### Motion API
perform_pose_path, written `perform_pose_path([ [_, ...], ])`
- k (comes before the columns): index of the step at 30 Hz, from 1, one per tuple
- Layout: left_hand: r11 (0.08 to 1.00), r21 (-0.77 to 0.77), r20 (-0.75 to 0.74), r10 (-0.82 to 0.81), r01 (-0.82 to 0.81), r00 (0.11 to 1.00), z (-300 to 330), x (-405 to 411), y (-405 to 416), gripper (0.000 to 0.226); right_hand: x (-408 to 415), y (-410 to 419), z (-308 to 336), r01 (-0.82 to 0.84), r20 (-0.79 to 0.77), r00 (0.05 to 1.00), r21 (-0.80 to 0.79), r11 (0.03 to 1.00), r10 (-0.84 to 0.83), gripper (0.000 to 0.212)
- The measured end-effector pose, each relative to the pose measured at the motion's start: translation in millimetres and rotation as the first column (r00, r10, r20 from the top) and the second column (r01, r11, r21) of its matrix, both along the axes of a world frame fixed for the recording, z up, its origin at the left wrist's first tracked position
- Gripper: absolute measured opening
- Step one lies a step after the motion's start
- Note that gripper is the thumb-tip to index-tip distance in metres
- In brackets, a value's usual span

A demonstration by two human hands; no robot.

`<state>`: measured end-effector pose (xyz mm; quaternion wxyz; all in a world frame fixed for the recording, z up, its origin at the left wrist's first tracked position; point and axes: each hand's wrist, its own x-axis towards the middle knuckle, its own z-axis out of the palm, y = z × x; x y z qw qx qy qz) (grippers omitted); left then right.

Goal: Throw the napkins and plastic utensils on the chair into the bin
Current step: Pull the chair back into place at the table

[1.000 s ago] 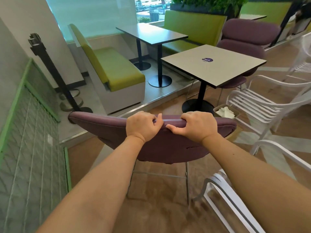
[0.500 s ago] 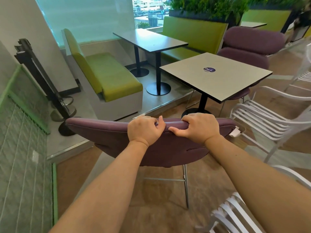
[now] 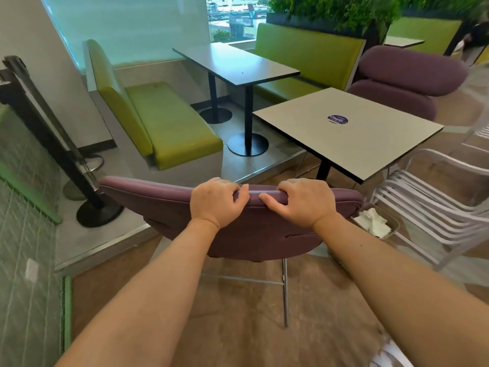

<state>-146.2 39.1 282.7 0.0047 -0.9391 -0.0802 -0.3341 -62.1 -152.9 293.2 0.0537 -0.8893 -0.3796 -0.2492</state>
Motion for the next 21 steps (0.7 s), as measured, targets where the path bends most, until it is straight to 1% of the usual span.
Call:
perform_pose_path([
  [5, 0.998, 0.000, 0.006, -0.058, 0.058, 0.998, -1.5, 21.9, 19.0, 0.044, 27.5, 16.1, -4.3, 0.006, 0.024, 1.000, -0.018, 1.000, -0.006, 0.074],
  [12, 1.000, -0.010, 0.005, -0.021, 0.021, 1.000, -3.0, 59.2, 41.3, 0.042, 63.5, 40.9, -3.9, 0.003, 0.033, 0.999, 0.013, 1.000, -0.004, 0.069],
  [21, 1.000, -0.014, 0.026, 0.027, -0.027, 0.999, -1.9, 118.0, 83.6, 0.040, 116.9, 85.0, -3.1, 0.016, -0.032, 0.999, 0.049, 0.999, -0.014, 0.073],
])
